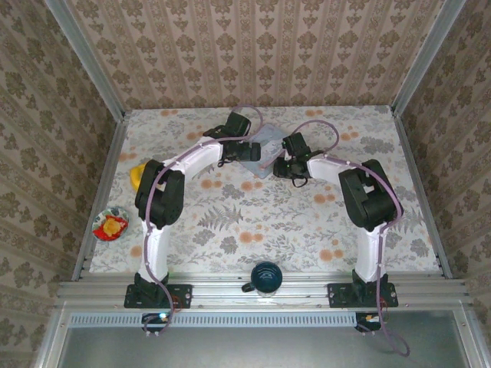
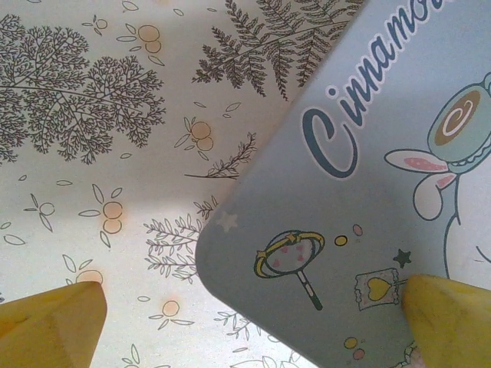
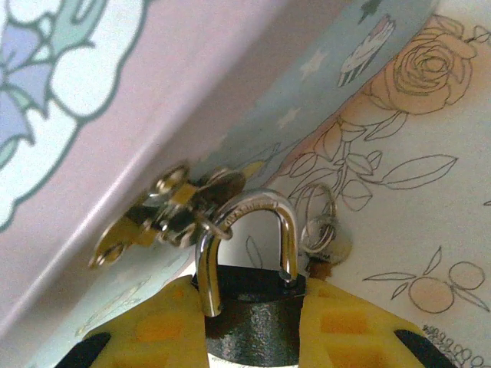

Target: Unlock the padlock with the key

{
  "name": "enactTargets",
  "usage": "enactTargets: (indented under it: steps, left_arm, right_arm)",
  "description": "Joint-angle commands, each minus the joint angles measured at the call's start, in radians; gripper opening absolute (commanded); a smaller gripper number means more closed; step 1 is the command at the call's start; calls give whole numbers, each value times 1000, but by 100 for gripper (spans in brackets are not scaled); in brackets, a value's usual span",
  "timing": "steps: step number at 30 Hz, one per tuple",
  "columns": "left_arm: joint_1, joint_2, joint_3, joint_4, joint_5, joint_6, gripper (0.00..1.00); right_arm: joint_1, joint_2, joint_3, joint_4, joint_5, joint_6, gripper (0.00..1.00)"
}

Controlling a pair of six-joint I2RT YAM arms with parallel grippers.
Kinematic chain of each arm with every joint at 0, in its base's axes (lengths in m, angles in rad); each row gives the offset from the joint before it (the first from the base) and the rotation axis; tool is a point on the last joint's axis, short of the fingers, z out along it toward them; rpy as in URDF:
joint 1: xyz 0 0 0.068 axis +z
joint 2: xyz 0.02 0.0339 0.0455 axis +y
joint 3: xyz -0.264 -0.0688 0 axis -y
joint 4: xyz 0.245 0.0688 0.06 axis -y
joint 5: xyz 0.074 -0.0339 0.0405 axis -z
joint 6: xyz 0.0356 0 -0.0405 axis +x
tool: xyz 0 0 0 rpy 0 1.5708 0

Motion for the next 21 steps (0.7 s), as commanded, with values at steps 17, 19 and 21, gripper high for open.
enactTargets:
  steps: [17,19,21]
  left_arm:
    - [-6,9,-66,-91,-25,-4,100]
    - [-9,9,-71,-92,-24,-5,100]
    - [-10,7,-75,-90,-24,-7,100]
  right_arm:
    - [-108,-82,-159,288,-190,221,14]
    - [-113,-65,-182,359,-181,281,14]
    - [-117,-50,-198,425,-180,335,14]
